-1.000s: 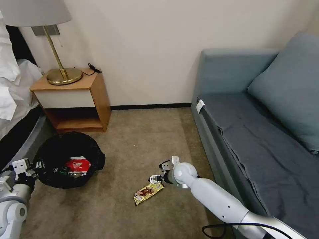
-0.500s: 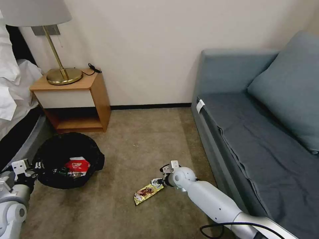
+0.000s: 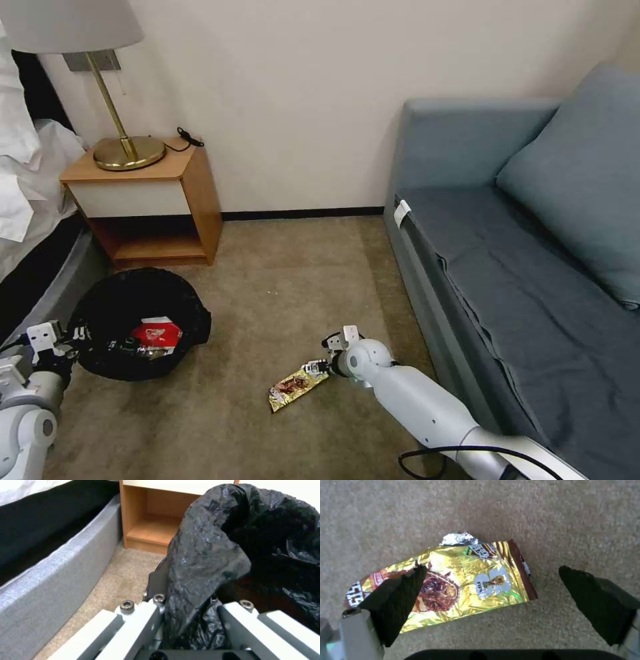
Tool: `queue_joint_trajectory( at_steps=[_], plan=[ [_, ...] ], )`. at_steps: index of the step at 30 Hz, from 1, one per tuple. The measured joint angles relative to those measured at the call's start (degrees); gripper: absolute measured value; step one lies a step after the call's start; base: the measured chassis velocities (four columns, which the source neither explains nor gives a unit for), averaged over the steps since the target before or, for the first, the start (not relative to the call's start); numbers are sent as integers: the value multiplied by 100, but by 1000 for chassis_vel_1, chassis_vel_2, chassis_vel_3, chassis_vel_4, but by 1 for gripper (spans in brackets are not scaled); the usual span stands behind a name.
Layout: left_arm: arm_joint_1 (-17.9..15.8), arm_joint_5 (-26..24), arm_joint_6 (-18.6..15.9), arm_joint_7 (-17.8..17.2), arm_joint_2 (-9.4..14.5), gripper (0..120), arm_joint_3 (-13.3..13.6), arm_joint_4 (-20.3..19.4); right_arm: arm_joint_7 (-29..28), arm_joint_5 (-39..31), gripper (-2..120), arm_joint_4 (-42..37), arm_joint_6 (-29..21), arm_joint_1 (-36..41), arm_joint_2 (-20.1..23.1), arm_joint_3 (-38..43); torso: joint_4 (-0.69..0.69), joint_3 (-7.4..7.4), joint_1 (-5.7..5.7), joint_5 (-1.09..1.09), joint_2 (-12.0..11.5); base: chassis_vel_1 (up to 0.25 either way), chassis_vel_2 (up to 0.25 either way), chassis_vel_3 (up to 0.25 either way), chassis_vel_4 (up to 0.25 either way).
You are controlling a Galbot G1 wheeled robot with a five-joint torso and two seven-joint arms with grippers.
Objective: Pick up the trash bin, then pick up the garbage on the floor and place it into the trash bin.
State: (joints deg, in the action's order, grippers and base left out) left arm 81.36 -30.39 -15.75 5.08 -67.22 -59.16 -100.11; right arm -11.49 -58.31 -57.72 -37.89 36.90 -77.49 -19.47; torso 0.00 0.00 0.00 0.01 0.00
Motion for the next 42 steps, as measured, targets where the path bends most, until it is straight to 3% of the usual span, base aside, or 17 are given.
queue_joint_trajectory(
  at_steps=[20, 42],
  plan=[
    [-38, 46, 0, -4, 15, 4, 128, 55, 96, 62, 100, 15, 81, 111, -53, 11, -1, 0, 0, 0, 0, 0, 0, 0, 0],
    [-30, 47, 13, -6, 6, 4, 91, 119, 164, 223, 100, 171, 171, 103, -188, -50, -1, 0, 0, 0, 0, 0, 0, 0, 0]
  ],
)
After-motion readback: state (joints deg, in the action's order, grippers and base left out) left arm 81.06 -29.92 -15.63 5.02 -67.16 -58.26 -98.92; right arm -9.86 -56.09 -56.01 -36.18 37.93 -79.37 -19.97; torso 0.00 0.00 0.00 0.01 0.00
